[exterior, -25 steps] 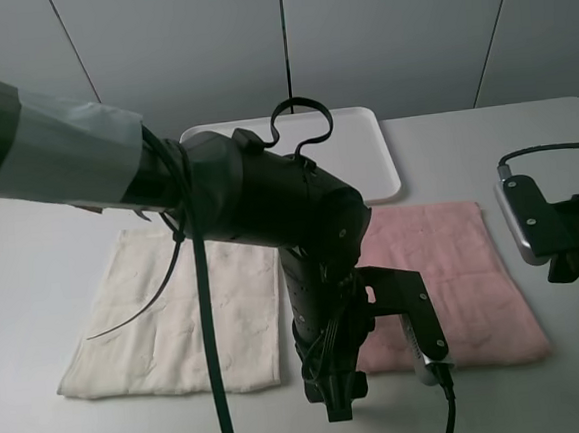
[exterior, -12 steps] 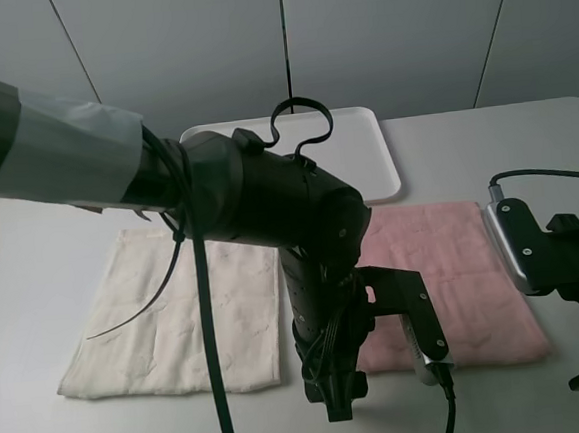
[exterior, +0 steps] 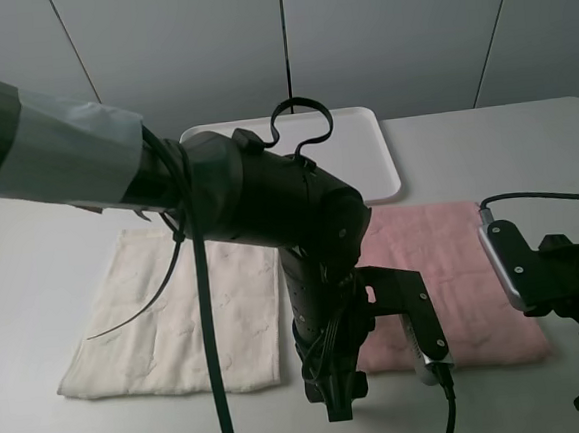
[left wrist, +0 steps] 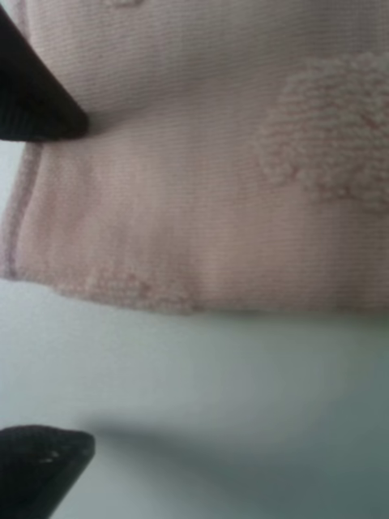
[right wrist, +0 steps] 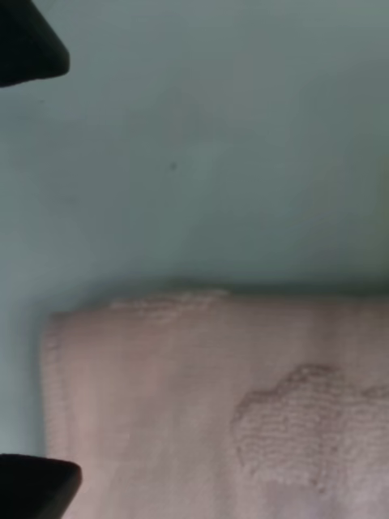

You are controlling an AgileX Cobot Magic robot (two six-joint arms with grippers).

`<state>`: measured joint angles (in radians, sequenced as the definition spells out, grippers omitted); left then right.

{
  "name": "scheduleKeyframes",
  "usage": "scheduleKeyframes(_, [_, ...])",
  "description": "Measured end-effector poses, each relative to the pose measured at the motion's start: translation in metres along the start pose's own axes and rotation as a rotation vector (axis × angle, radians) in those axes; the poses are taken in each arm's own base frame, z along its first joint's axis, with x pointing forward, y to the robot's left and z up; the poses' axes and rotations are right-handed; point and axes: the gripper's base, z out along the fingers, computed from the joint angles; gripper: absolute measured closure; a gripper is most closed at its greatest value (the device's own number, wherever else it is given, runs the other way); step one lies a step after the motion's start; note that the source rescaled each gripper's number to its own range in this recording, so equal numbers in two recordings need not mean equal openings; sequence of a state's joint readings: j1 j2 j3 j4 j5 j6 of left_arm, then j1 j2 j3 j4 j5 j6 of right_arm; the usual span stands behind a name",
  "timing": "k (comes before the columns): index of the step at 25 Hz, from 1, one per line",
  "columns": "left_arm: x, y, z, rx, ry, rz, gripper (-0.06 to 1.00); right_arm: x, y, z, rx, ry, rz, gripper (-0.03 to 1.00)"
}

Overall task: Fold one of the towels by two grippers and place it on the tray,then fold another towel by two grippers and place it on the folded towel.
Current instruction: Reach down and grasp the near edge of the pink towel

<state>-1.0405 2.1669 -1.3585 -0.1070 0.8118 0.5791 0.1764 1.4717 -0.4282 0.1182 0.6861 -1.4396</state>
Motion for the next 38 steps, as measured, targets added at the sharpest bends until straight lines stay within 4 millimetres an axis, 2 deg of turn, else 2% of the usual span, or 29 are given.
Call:
scheduleKeyframes(4, [0.0, 0.0, 0.0, 0.0, 0.0, 0.0, -0.03, -0.009, 0.004, 0.007, -0.011, 0.01, -0.062, -0.01])
scheduleKeyframes(12, [0.0, -0.001, 0.0, 0.0, 0.0, 0.002, -0.03, -0.004, 0.004, 0.014, 0.003, 0.071, -0.058, -0.01])
scheduleKeyframes(29, [0.0, -0.001, 0.0, -0.001, 0.001, 0.004, -0.03, -0.005, -0.002, 0.025, 0.024, 0.07, -0.035, -0.01])
scheduleKeyframes(38, [0.0, -0.001, 0.0, 0.0, 0.003, 0.004, -0.03, -0.002, -0.001, 0.032, 0.042, 0.09, -0.07, 0.1])
